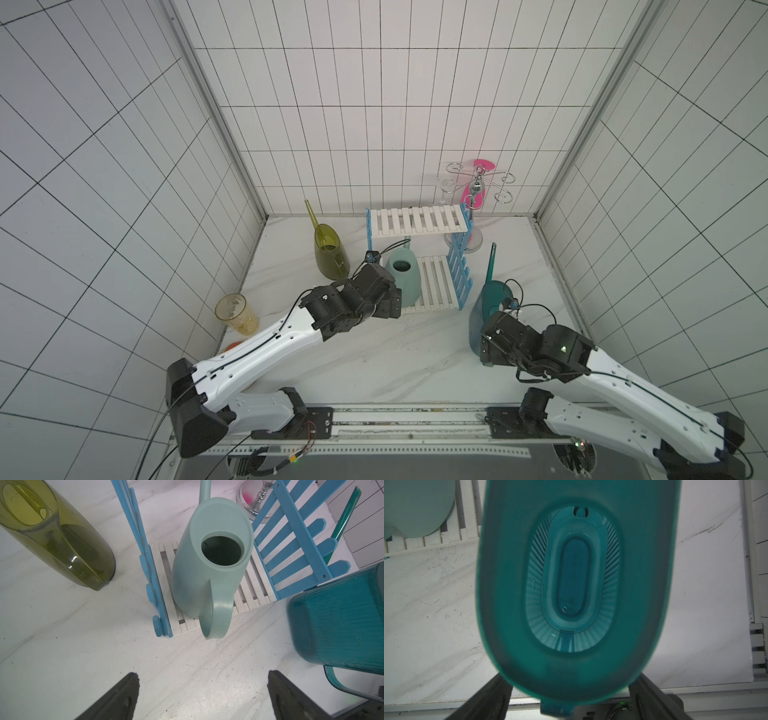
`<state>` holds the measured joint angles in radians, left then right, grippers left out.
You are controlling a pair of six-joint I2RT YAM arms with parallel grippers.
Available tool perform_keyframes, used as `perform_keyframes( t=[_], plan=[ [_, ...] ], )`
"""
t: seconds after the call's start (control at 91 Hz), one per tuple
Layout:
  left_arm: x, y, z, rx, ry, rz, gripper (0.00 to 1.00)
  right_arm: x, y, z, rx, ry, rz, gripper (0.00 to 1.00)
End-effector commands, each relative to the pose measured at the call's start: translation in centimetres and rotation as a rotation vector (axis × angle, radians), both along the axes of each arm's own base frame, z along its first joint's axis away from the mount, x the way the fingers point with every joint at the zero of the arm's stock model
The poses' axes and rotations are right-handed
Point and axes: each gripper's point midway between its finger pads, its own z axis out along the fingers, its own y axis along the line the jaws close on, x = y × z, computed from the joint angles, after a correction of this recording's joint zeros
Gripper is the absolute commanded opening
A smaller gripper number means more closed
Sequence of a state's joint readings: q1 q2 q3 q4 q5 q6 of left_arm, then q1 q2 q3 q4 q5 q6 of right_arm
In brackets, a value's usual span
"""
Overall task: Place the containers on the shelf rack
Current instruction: 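Pick up a container from the center of the board.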
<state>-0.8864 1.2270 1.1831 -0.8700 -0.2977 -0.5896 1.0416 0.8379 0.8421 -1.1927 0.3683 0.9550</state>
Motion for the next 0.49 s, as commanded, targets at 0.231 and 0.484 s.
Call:
perform_keyframes(
  t=[0.231, 0.484],
  plan=[
    [0.6, 0.7, 1.1, -0.023, -0.06, 0.023, 0.99, 1.4, -1.1, -1.8, -0.009, -0.094, -0.126, 0.73],
    [0.8, 1.3, 1.2, -0.025, -0.066, 0.035, 0.99, 1.4, -1.1, -2.2, -0.012, -0.097, -0.125, 0.52]
  ],
)
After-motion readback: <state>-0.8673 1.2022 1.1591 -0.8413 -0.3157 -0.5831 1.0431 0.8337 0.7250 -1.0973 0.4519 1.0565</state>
